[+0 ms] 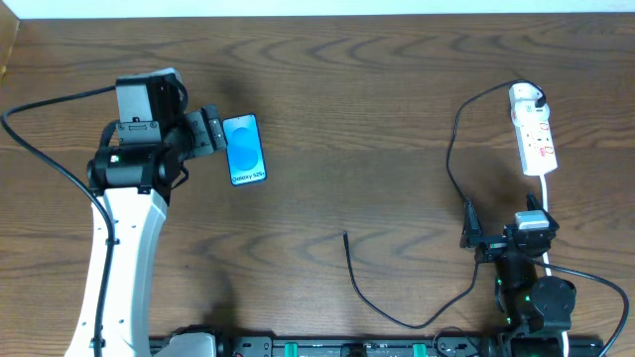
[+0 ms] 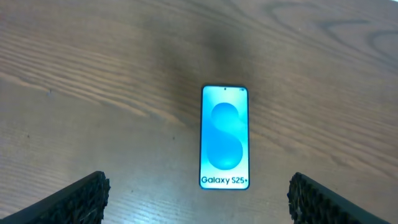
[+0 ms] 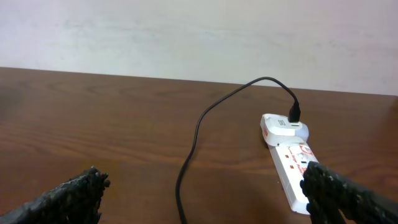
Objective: Plug charger to phone and switch on socket
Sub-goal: 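Move the left gripper forward over the Galaxy S25+ phone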
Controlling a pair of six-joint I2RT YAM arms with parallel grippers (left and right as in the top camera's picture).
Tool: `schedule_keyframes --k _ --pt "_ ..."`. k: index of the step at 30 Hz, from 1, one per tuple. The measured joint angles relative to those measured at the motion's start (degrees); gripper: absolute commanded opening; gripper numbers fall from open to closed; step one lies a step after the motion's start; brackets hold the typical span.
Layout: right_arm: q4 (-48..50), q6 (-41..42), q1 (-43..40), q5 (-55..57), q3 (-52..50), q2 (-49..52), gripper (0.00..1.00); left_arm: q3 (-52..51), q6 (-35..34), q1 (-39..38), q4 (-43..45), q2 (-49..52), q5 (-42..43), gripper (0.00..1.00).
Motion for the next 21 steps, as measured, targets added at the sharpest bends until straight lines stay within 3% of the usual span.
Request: schedule_keyframes --k 11,21 --pt "0.00 0.00 0.00 0.00 0.00 0.00 0.99 11.89 -1.14 -0.28 -10.62 11.96 0.00 0.92" --pt "0.00 0.00 0.00 0.00 0.00 0.00 0.99 19.47 -2.80 -4.48 -13.55 19.91 0.00 0.92"
